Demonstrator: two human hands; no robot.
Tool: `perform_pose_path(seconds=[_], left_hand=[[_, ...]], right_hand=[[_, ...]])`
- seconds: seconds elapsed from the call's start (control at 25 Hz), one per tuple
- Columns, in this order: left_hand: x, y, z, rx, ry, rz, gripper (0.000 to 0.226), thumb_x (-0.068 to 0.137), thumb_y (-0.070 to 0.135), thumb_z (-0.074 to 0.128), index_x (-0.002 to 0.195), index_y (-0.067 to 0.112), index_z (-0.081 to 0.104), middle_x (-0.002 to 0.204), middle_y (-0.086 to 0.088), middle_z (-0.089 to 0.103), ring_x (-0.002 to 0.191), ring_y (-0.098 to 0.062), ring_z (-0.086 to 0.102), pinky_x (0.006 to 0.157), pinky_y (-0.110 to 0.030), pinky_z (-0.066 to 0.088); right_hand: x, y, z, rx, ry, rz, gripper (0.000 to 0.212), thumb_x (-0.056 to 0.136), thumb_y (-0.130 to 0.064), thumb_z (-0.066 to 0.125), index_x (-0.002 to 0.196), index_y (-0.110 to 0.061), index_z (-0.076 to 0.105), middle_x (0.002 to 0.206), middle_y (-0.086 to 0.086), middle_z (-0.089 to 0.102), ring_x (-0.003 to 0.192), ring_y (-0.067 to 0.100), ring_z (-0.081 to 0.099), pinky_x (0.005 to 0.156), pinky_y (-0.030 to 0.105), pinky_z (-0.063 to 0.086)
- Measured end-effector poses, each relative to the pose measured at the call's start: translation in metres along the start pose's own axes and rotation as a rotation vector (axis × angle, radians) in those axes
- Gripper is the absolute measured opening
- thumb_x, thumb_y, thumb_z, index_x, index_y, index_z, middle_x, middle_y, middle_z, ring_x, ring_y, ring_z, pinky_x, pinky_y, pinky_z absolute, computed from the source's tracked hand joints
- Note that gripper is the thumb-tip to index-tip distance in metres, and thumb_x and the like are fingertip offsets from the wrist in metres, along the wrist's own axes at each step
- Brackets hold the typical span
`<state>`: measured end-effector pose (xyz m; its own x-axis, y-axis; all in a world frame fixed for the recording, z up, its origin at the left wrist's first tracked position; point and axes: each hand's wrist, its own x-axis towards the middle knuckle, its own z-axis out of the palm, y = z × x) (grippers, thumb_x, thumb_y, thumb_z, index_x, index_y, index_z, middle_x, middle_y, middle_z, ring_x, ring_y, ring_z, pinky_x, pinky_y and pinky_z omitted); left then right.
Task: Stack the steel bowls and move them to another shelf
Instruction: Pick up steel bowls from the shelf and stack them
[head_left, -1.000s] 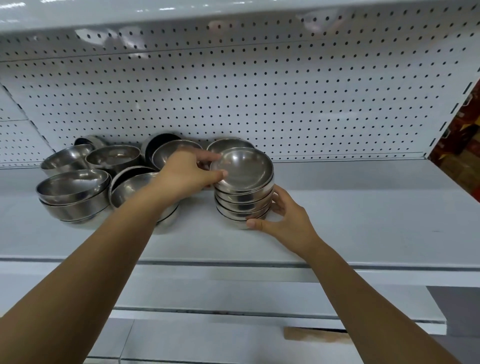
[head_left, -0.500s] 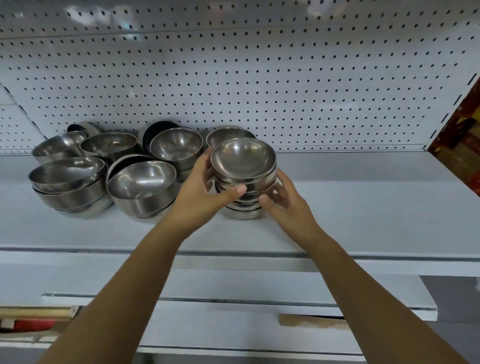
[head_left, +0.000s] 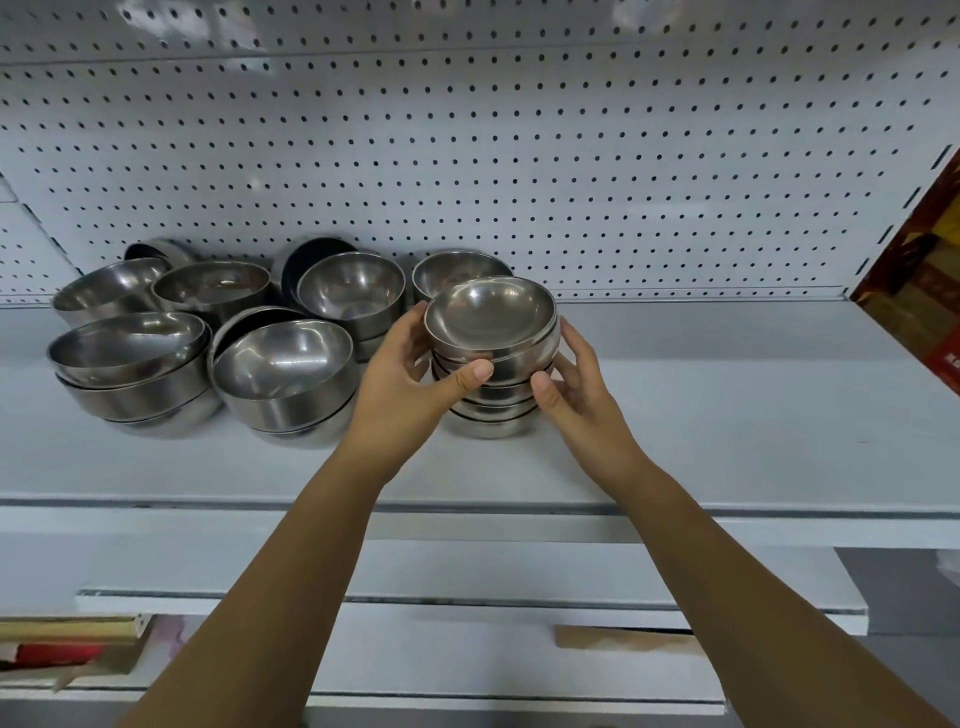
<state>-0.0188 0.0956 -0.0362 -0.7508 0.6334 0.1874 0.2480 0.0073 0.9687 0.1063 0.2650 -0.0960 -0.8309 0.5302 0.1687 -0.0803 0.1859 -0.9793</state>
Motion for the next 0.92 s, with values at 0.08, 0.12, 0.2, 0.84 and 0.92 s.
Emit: perform_pose_path(seconds=[0.08, 0.12, 0.2, 0.84, 0.92], left_hand=[[0.001, 0.003, -0.002, 0.011, -0.004, -0.028, 0.067, 0.067, 0.040, 0.087, 0.122, 0.051, 0.050, 0.129, 0.022, 0.065, 0.127, 0.006, 0.056, 0.118, -0.033, 0.038], [0.003, 0.004, -0.003, 0.018, 0.000, -0.036, 0.069, 0.067, 0.043, 0.086, 0.124, 0.050, 0.049, 0.129, 0.022, 0.065, 0.126, 0.005, 0.056, 0.118, -0.034, 0.039], [0.006, 0.005, -0.003, 0.036, 0.008, -0.041, 0.073, 0.065, 0.046, 0.086, 0.128, 0.045, 0.049, 0.130, 0.020, 0.065, 0.125, 0.004, 0.057, 0.117, -0.037, 0.041], [0.012, 0.006, -0.005, 0.048, -0.003, 0.003, 0.089, 0.065, 0.034, 0.089, 0.144, 0.026, 0.048, 0.138, 0.012, 0.062, 0.125, 0.002, 0.059, 0.109, -0.032, 0.050], [0.011, 0.006, -0.003, 0.044, 0.003, 0.009, 0.090, 0.065, 0.034, 0.089, 0.145, 0.025, 0.049, 0.138, 0.013, 0.062, 0.124, 0.003, 0.059, 0.109, -0.033, 0.050]], right_hand=[[0.003, -0.006, 0.001, 0.055, 0.021, 0.005, 0.080, 0.088, -0.073, 0.059, 0.157, -0.055, 0.024, 0.160, -0.018, 0.044, 0.135, -0.009, 0.050, 0.116, 0.033, 0.040], [0.006, -0.009, 0.003, 0.060, 0.019, 0.001, 0.073, 0.092, -0.067, 0.057, 0.157, -0.052, 0.028, 0.156, -0.018, 0.049, 0.135, -0.009, 0.050, 0.117, 0.032, 0.040], [0.007, -0.009, 0.006, 0.066, 0.006, -0.002, 0.060, 0.097, -0.055, 0.055, 0.154, -0.048, 0.036, 0.146, -0.013, 0.061, 0.135, -0.002, 0.053, 0.112, 0.027, 0.042], [0.010, 0.010, 0.007, -0.124, -0.065, 0.022, 0.111, 0.067, -0.035, 0.098, 0.155, -0.037, 0.031, 0.144, -0.018, 0.056, 0.132, 0.000, 0.054, 0.111, 0.029, 0.050], [0.010, 0.010, 0.007, -0.106, -0.039, 0.032, 0.107, 0.065, -0.030, 0.100, 0.152, -0.035, 0.038, 0.140, -0.017, 0.060, 0.129, 0.002, 0.058, 0.109, 0.030, 0.052]])
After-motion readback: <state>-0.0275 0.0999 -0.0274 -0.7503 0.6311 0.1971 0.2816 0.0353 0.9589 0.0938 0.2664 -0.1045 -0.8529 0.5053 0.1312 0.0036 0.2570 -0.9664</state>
